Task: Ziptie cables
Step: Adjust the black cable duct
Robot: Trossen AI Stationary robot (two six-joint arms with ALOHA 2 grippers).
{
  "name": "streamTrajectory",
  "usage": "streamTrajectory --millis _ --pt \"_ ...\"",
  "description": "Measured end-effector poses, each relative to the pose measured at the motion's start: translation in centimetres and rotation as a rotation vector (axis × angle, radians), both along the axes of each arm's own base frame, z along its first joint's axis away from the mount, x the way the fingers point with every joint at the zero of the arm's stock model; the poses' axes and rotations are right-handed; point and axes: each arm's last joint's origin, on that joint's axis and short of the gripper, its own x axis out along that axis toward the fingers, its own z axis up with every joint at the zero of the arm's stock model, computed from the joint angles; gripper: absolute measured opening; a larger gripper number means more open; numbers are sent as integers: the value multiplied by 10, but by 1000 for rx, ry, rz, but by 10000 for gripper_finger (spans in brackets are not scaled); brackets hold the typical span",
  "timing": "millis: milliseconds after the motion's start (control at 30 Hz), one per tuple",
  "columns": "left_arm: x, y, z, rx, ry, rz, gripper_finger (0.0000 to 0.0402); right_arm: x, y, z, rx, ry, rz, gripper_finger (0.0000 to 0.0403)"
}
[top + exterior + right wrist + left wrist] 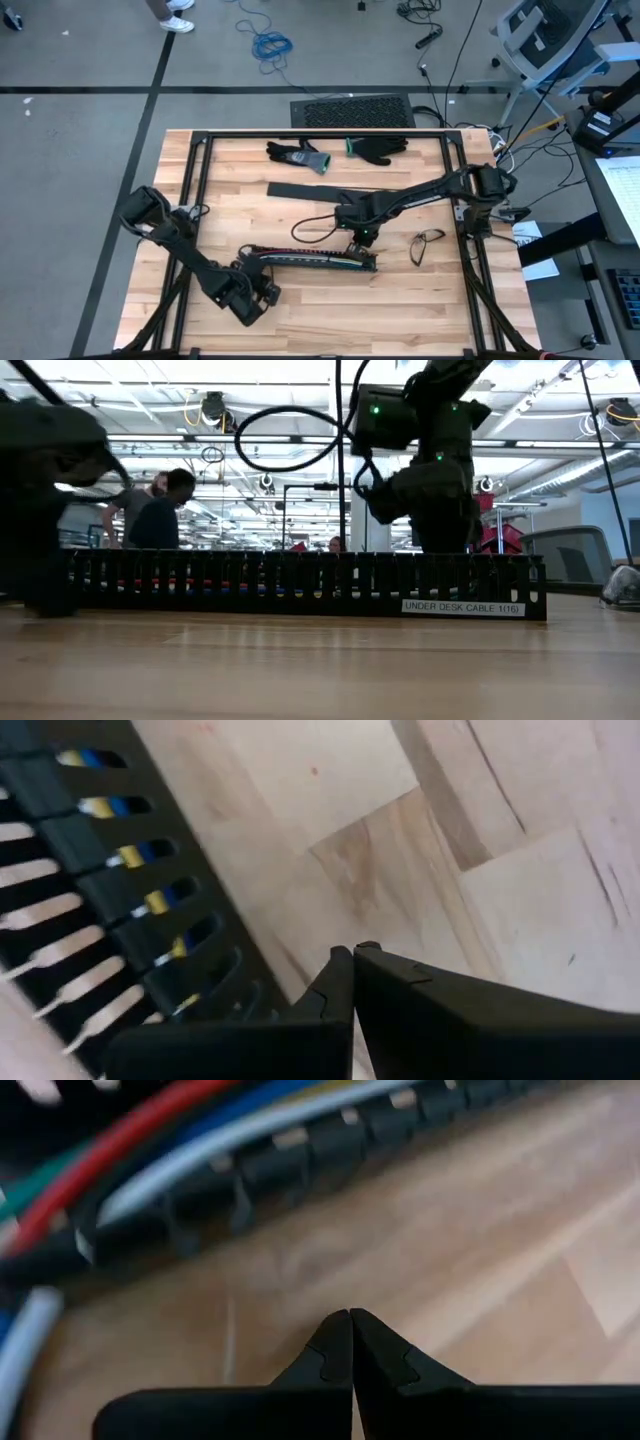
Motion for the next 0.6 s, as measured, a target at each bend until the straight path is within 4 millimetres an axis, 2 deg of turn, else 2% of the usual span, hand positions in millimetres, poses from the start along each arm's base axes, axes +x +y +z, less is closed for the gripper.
streamTrajectory --millis 233,600 --pt "7 22 -1 75 53 67 0 3 6 -16 -4 39 42 0" --pt "13 47 -2 215 212 -66 0 1 69 -18 9 12 1 0"
